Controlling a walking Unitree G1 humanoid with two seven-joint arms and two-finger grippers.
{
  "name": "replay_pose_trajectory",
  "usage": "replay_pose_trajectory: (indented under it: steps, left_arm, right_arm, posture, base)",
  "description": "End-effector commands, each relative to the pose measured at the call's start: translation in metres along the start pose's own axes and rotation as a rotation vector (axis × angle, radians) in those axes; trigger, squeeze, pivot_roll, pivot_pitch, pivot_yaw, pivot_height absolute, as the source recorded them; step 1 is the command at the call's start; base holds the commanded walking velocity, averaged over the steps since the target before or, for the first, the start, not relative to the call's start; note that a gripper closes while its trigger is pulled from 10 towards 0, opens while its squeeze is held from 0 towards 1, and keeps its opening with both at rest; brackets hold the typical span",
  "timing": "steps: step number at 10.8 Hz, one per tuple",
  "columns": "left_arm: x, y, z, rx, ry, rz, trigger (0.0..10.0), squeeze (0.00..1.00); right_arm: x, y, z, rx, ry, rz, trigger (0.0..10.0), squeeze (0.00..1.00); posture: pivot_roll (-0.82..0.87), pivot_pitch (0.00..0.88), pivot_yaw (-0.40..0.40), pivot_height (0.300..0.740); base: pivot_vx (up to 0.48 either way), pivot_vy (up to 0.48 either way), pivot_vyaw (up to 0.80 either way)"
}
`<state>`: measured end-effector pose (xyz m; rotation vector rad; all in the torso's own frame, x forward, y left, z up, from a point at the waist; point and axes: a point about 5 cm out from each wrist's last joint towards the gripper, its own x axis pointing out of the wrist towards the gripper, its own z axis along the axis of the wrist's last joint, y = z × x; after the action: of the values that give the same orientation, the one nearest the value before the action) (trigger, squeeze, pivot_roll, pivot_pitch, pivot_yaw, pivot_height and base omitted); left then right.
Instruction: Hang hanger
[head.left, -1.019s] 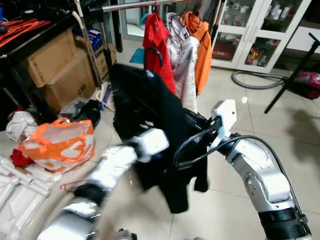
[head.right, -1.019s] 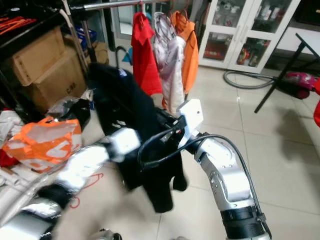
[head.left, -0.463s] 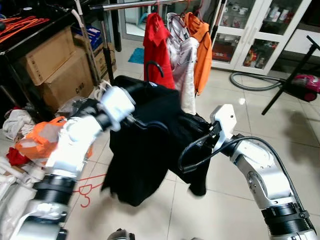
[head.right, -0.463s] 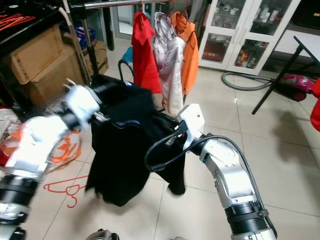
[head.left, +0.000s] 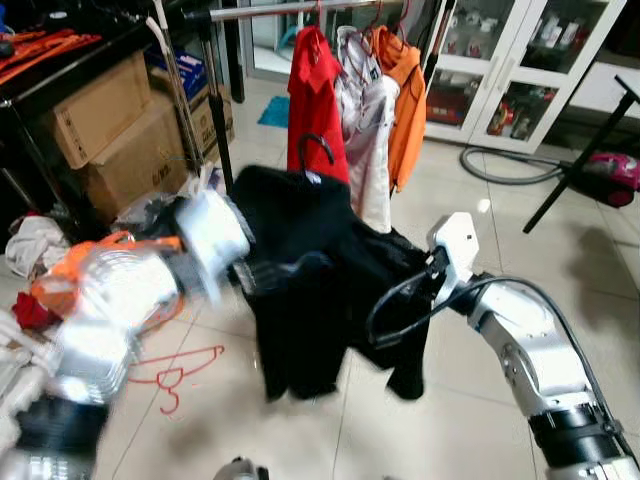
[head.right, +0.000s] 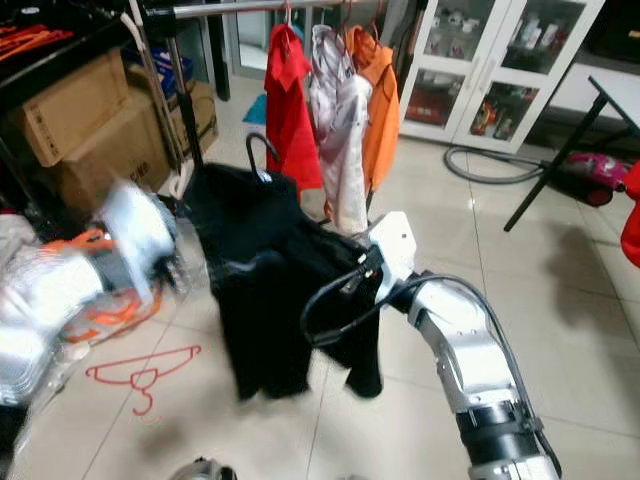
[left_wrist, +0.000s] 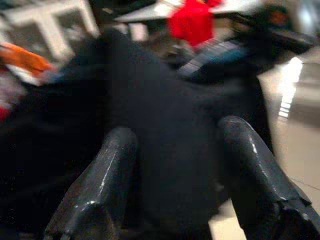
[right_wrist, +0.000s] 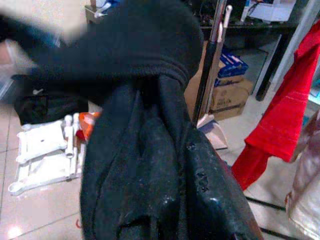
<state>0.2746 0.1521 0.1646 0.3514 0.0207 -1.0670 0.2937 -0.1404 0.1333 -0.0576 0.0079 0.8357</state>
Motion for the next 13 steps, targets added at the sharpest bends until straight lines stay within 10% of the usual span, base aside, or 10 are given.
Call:
replay_pose_trajectory:
  steps: [1,2,5,9,13]
  left_arm:
    - [0.004,-0.006,0.004,0.014,0.002,-0.045,10.0,0.0]
    - [0.015,-0.031,-0.004,-0.03,0.034,-0.153,10.0,0.0]
    - [0.001,-0.04,-0.015,-0.031,0.153,-0.194,10.0,0.0]
    - [-0.045,0.029,0.027,0.016,0.035,0.068,10.0,0.0]
    - [-0.069,0.053,-0.03,-0.246,0.065,0.297,10.0,0.0]
  right_arm:
    - [0.001,-0.005,0.013,-0.047,-0.051,-0.006,0.0,0.0]
    - [0.003,-0.006,0.013,-0.039,-0.05,-0.01,0.0,0.0]
    - [-0.001,-0.018,0.015,-0.013,-0.064,-0.069,0.0,0.0]
    - [-0.016,-0.028,0.011,-0.037,-0.015,-0.017,0.0,0.0]
    - [-0.022,-0.025,0.018,-0.04,-0.011,0.072,0.0,0.0]
  posture:
    - [-0.04,0.021,-0.064,0.74]
    - [-0.04,0.021,-0.064,0.74]
    - [-0.04,0.014,-0.065,0.74]
    - [-0.03,0.0,-0.06,0.74]
    - [-0.03,0.018,-0.046,0.74]
  base:
    - [0.0,0.0,0.0]
    - [0.0,0.0,0.0]
    - [0.0,0.0,0.0]
    - [0.0,0.0,0.0]
    - [0.0,0.0,0.0]
